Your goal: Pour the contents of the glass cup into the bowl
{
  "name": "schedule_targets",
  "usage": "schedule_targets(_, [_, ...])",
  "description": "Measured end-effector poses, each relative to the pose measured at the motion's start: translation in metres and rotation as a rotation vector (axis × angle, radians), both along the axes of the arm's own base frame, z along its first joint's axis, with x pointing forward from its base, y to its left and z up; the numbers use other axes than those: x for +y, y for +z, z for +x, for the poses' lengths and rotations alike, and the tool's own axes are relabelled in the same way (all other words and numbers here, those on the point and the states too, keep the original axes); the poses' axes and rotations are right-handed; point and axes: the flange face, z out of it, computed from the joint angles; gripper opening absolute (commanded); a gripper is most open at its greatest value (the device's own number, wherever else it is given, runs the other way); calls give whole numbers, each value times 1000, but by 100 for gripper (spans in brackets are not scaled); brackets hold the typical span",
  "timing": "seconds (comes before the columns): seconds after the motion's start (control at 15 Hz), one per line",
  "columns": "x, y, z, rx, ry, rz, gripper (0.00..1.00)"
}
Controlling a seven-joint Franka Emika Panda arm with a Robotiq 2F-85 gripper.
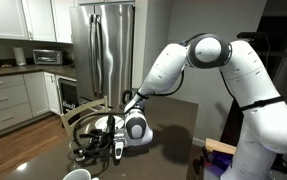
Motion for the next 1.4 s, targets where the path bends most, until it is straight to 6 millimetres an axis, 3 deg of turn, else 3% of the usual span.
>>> schedule_targets(0.2, [1, 0, 0, 1, 2, -1, 100])
schedule_targets(0.27, [1, 0, -1, 3, 2, -2, 95])
schedule_targets(0.4, [1, -1, -1, 7, 2, -4, 71])
schedule_targets(0.53, [1, -1, -1, 10, 3, -6, 61])
schedule_targets(1.4, [4, 2, -2, 29, 12, -8, 59])
